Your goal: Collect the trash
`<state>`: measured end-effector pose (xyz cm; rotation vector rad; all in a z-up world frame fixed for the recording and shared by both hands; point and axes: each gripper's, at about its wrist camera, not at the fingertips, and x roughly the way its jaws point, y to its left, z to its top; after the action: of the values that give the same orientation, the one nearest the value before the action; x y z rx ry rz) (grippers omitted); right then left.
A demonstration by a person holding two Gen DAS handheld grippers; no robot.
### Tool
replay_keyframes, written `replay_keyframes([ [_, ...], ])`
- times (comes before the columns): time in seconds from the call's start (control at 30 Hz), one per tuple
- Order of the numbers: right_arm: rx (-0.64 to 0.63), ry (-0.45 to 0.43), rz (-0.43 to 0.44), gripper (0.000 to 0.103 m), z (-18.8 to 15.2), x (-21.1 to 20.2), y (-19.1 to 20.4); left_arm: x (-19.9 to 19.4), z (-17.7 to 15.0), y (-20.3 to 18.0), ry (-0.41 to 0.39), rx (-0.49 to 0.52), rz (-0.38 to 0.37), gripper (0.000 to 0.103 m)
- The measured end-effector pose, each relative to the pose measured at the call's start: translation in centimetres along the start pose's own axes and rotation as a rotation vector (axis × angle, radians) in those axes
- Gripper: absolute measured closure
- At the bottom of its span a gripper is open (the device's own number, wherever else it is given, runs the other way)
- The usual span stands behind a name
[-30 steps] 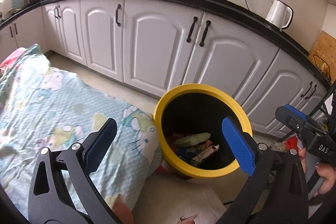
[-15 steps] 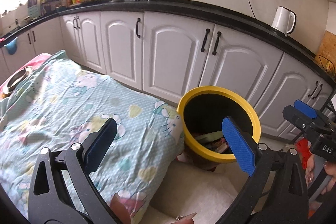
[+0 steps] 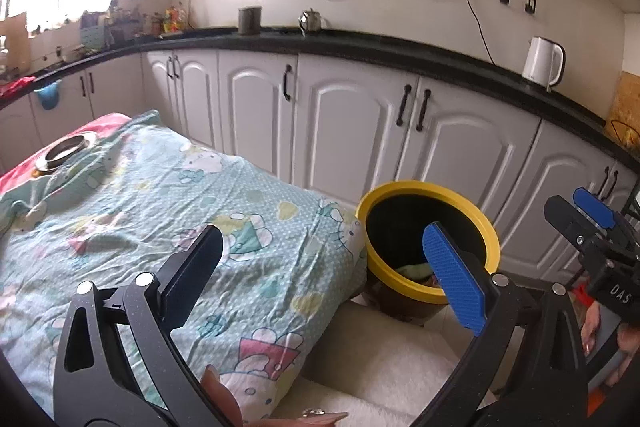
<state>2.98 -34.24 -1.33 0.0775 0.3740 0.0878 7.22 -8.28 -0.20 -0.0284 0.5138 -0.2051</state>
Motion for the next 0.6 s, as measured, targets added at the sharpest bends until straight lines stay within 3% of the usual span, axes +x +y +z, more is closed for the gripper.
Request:
replay_keyframes([
  [0.17,-0.039,-0.067,0.019,0.006,-1.0,-0.9,2.1,-1.6,-1.2,0.4,-0.058,-0.018,0.032,0.011],
  [0.6,-0.129,-0.078,0.067,0.006,-2.4,-0.7,4.8,-2.8,-2.4,2.4,-0.093,-0.068,0.085,0.011],
])
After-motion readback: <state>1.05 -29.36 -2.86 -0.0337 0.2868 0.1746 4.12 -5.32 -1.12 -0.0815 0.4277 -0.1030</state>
